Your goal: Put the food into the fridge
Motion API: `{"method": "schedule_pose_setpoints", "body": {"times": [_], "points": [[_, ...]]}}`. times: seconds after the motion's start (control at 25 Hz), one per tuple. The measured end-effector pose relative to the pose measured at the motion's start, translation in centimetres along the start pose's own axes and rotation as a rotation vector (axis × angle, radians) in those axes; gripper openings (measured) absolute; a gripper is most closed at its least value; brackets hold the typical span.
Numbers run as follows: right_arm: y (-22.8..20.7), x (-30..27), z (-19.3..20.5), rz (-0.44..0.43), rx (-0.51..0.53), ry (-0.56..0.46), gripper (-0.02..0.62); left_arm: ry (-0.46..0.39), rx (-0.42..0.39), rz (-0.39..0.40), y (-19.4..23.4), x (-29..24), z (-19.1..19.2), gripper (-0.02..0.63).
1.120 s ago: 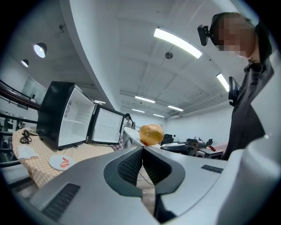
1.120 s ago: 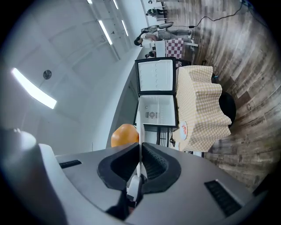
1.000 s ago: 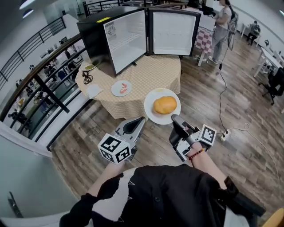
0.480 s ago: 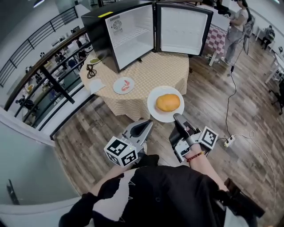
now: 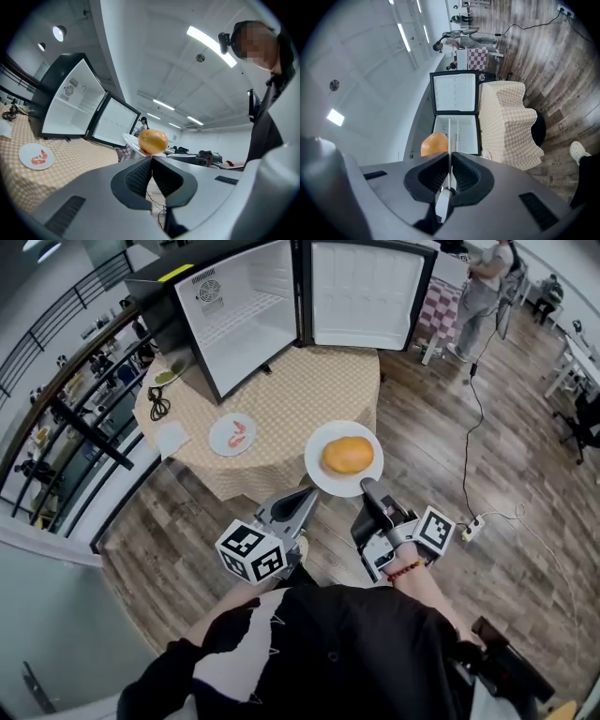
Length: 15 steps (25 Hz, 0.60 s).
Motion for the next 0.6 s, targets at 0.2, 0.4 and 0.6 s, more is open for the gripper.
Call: {"method": "schedule_pose_setpoints", "body": {"times": [0.2,0.4,0.6], "points": [[1.7,-4.6,-2.9,-0.011,-0.012,-0.055,0.026,-0.024,-0.006,0.071,4.2,-4.3,-3.0,0.012],[3.6,-8.7,-5.4,-0.041,0.015,-0.100,0.026,-0.051,-0.023,0.132,8.2,-7.5,-5.2,0.012],[4.7,-13.6,-7.3,-0.065,0.028,-0.126,0.026,-0.073,-0.043,0.151,13.2,-9.7,-7.0,0.012]]}}
Point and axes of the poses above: the fingertips, and each gripper's own axes: x backward along the fingers, y to its left, z out of its underside, the point moved 1 cm from there along x, backward along the fingers, and after that the axes turned 13 degrees about -x, right-handed, at the moved point
